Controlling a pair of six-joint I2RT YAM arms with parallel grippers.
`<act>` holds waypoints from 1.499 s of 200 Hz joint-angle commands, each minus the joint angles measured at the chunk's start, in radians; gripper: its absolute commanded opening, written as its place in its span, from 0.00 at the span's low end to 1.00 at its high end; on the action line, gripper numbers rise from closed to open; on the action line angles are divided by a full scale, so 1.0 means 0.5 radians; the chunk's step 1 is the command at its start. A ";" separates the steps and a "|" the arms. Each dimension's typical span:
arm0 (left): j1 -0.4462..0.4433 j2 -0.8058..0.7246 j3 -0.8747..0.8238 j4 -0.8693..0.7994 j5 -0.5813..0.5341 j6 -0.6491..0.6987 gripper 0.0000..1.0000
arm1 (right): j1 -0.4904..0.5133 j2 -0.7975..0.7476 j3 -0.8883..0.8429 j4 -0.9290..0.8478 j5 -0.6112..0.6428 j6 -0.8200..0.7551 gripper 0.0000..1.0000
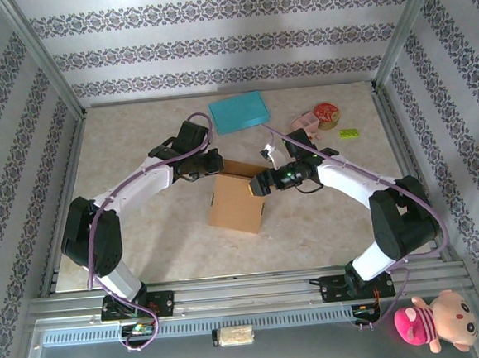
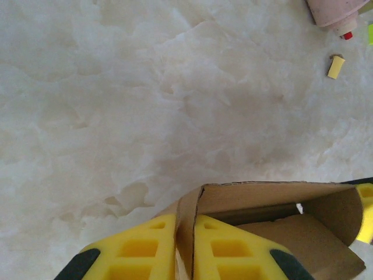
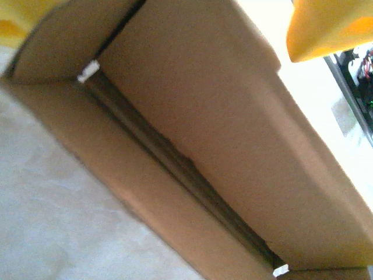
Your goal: Fold the paper box
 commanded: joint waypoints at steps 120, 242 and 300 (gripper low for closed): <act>-0.043 -0.075 -0.016 0.107 0.027 0.084 0.13 | -0.042 0.162 -0.185 0.721 -0.343 0.254 0.90; -0.064 -0.173 0.002 0.172 0.063 0.102 0.18 | 0.049 -0.141 -0.234 1.042 0.197 0.153 0.47; -0.065 -0.321 -0.042 0.271 -0.044 0.187 0.44 | 0.086 -0.154 -0.147 1.078 0.252 -0.107 0.52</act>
